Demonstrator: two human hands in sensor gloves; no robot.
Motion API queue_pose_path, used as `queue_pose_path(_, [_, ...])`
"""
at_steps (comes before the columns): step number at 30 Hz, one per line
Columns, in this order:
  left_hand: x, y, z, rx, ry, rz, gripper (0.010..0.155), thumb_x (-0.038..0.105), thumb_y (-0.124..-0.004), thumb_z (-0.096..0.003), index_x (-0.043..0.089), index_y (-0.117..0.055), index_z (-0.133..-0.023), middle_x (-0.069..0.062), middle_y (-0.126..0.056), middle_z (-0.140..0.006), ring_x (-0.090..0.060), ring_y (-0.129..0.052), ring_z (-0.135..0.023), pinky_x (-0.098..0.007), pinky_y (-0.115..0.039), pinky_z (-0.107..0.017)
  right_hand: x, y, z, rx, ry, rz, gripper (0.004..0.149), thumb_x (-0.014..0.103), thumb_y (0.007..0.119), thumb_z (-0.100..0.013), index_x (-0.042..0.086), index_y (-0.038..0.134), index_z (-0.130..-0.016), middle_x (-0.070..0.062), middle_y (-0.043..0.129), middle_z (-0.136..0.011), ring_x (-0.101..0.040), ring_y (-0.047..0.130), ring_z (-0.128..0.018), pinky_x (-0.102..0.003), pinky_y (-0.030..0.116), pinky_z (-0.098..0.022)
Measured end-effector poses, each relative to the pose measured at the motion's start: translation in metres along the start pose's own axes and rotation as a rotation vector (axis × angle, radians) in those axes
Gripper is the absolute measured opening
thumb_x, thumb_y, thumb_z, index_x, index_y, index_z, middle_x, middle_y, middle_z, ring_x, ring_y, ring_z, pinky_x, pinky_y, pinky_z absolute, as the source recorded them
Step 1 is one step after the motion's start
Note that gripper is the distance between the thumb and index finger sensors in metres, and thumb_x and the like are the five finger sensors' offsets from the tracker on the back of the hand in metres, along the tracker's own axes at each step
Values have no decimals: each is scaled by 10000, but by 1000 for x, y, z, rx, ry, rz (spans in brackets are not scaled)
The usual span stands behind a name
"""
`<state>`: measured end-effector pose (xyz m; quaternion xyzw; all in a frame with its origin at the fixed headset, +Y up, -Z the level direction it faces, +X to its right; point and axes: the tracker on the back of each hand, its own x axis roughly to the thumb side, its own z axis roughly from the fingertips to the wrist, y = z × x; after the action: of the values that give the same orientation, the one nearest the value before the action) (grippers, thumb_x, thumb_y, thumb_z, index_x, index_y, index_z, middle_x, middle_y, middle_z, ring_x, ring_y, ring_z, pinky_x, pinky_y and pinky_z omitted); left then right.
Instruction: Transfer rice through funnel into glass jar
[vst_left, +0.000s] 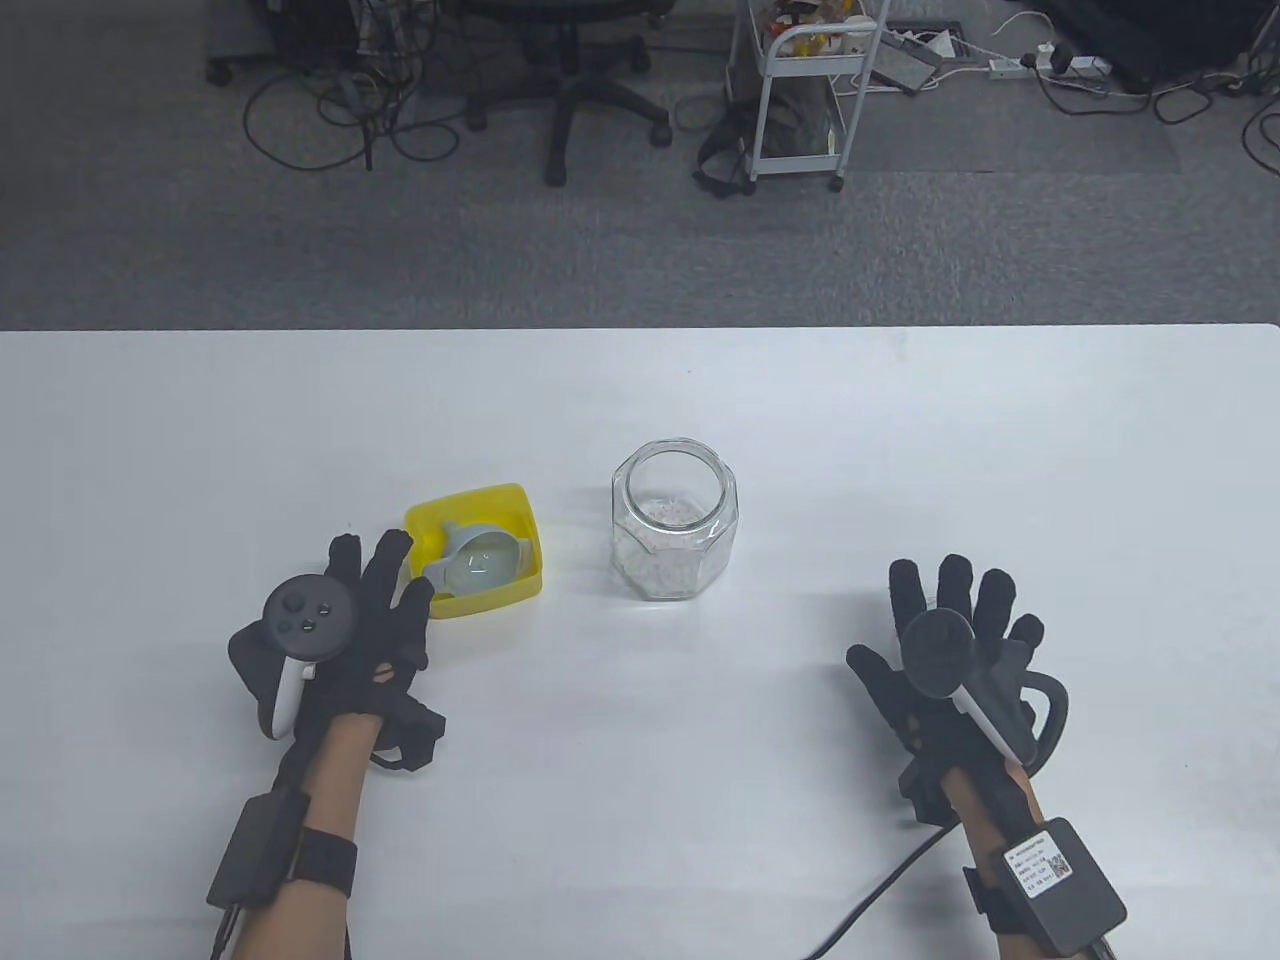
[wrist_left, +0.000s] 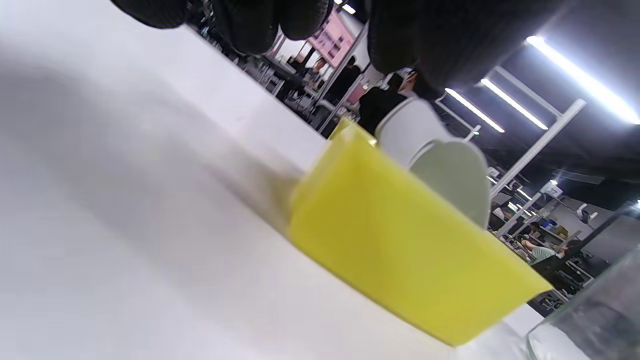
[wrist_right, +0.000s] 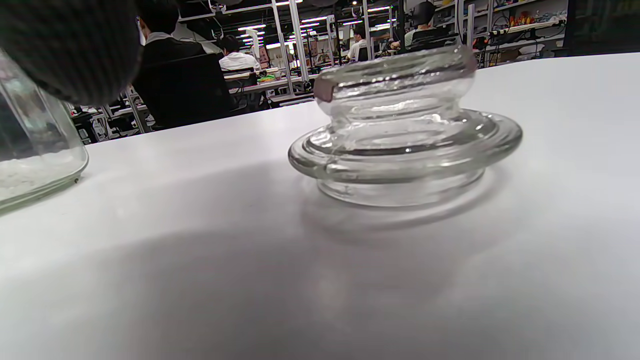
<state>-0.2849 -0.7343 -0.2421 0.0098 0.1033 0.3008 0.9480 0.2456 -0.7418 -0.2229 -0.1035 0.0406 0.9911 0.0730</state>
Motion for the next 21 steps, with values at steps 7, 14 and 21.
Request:
queue_pose_path(7, [71,4,55,98,-285,-303,834,714,-726,-535,369,-341,-1190,-157,-230,-1297,-488,-293,-1175,-769,-335,-740,0,-1,-6,-82,30,1,902,739,738,-338,463,227,-1027,-73,151,-1191,-458,137,-1081,-731,250,-720])
queue_pose_path(14, [94,-61,75,22,-504,-385,855,749,-711,-505,373,-343,-1178,-132,-255,-1294,-458,-308,-1178,-765,-343,-738,-12,10,-15,34,125,63,890,735,740,-350,454,240,-1030,-100,227,-1191,-502,357,-1080,-694,427,-741])
queue_pose_path(21, [93,-79,78,-8,-535,-474,861,761,-701,-501,380,-329,-1178,-125,-255,-1296,-451,-302,-1181,-763,-338,-741,-19,14,-23,74,170,67,763,624,793,-390,471,402,-1028,-77,378,-1181,-409,557,-1043,-603,584,-735])
